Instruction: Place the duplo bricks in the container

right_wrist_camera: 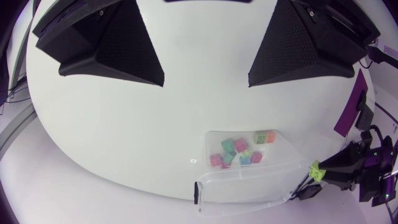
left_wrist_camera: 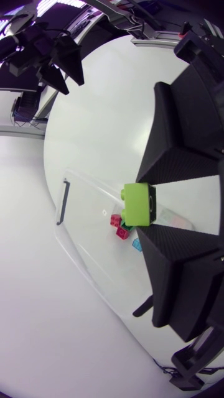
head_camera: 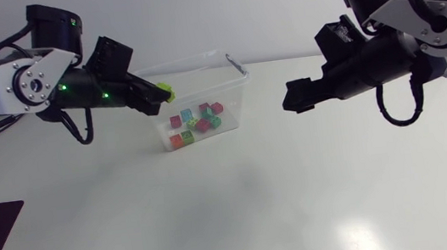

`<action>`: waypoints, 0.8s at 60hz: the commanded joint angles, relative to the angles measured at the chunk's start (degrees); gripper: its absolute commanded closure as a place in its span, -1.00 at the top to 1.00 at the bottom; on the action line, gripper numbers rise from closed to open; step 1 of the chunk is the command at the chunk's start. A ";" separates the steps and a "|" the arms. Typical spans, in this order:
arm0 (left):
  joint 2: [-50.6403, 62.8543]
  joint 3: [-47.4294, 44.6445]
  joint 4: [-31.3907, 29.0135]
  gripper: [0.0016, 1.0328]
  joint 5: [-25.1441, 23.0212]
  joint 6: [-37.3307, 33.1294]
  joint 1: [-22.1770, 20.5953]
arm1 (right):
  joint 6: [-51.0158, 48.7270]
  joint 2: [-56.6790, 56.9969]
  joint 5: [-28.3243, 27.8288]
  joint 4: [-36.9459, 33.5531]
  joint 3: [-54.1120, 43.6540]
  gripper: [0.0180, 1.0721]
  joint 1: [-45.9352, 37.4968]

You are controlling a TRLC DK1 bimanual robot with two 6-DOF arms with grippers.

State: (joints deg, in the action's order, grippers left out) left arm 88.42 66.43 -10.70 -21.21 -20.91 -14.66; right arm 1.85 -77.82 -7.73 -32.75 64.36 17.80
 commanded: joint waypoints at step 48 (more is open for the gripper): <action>10.72 9.33 7.27 0.93 8.20 5.44 6.22 | -6.07 11.11 1.31 -0.21 -8.55 0.89 -4.71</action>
State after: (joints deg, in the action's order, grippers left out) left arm 103.04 76.53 -3.14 -13.87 -16.47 -8.73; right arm -2.72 -68.36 -7.09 -32.60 57.58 13.69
